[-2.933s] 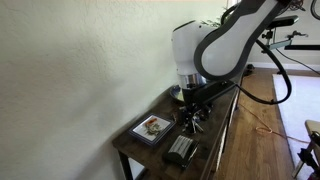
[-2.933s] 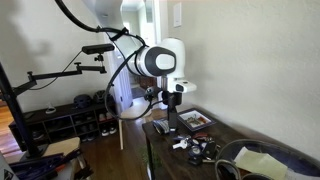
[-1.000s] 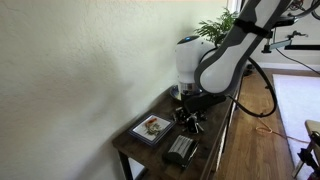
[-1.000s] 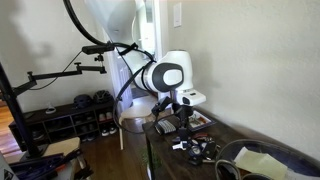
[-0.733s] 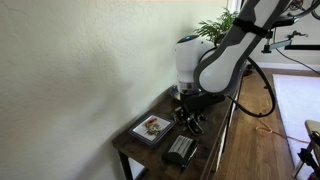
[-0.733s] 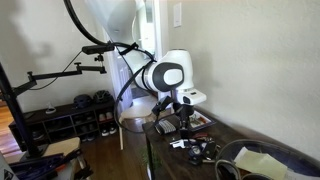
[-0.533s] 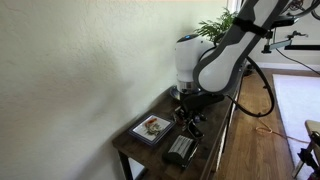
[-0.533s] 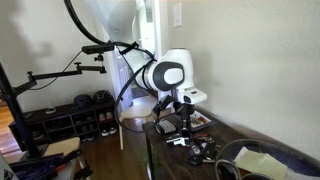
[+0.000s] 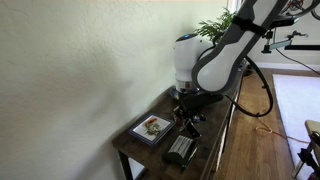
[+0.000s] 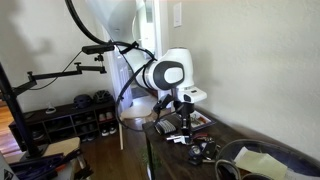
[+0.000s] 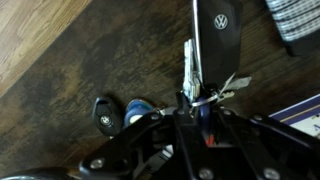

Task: Put the bunch of keys in top of the picture frame

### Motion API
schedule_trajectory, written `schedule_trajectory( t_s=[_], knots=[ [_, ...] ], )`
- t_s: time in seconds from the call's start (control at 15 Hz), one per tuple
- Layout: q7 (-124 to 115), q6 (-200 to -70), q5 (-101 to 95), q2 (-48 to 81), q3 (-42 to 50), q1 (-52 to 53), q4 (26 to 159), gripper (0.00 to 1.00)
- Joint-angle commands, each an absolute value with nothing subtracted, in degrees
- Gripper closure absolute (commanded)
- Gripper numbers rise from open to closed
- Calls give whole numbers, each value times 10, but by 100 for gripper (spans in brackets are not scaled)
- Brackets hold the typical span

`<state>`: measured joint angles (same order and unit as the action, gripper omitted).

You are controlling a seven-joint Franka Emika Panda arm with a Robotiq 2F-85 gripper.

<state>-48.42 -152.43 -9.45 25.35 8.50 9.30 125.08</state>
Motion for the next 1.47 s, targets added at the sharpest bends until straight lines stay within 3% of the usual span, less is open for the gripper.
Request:
schedule_trajectory(
  t_s=[0.0, 0.8, 1.4],
  knots=[
    [-485, -1519, -85, 236, 84, 104, 1258, 92],
    [-497, -1490, -118, 174, 92, 125, 1259, 93],
    [-480, -1439, -126, 184, 57, 121, 1180, 93]
  ],
)
